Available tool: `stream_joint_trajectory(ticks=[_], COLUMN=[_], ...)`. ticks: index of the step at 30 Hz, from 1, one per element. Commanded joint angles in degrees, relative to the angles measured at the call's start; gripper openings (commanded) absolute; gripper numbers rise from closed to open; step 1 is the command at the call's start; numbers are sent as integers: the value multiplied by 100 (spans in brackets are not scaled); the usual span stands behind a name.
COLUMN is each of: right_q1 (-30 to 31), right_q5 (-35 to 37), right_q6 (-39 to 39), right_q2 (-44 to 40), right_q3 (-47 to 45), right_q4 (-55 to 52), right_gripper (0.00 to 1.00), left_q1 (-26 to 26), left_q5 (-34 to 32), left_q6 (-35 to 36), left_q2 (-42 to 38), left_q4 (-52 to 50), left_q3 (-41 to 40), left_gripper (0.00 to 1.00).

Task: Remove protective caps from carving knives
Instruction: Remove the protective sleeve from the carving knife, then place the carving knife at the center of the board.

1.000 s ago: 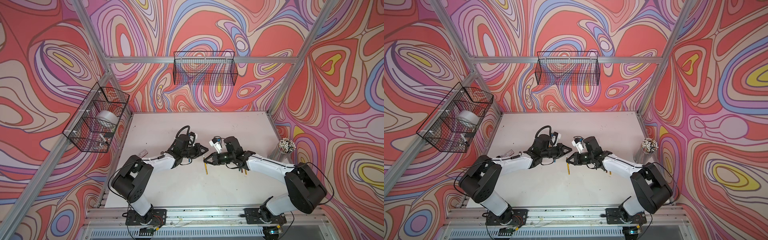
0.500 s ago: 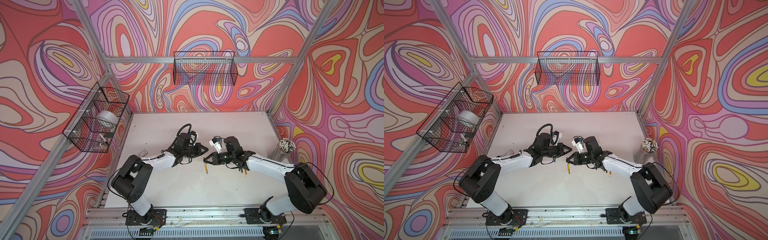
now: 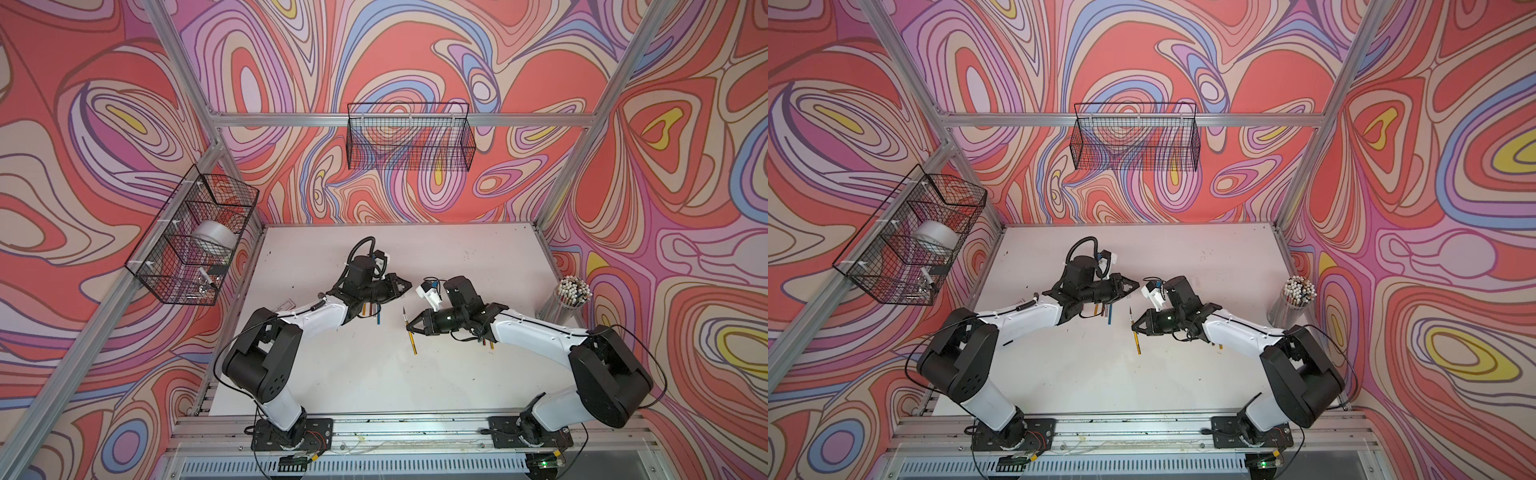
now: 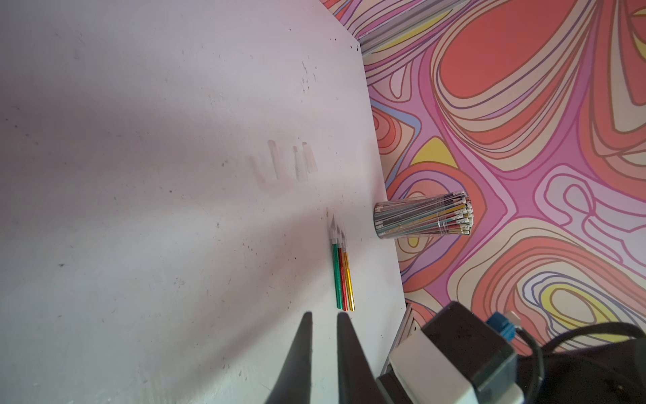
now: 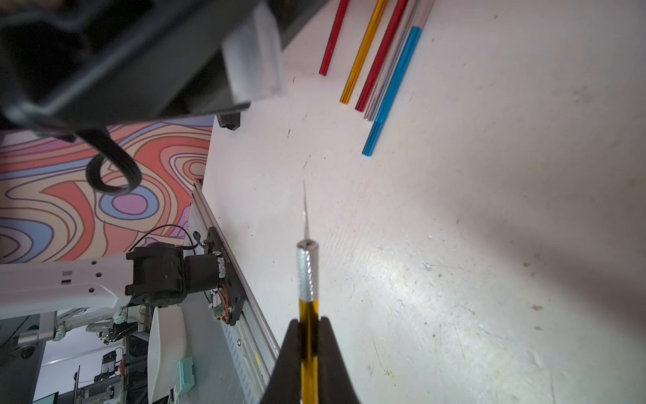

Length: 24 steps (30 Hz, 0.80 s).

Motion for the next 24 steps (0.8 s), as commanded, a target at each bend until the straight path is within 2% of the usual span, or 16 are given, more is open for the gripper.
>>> stream_joint_trajectory(ticks=[1,13,18,24], right_q1=[19,17,25,25], right_q5=[178,1599,1724,1695], right_q6=[-113,-224,88,600], right_q2=[-70,-98,83,559], right_q3=[-59,84,163,451], right_q4=[-173,-972,-671,-106], right_gripper=[4,1,1,2], left_q1=[28,66,93,137], left_q5=[-35,-431,-642,-1193], left_q6=[33,898,1144,1577], left_q2=[86,-266,-656,-1358], left_q4=[46,-1130,-1537,-2438], left_q3=[117,170,126,43], left_gripper=[0,0,0,0])
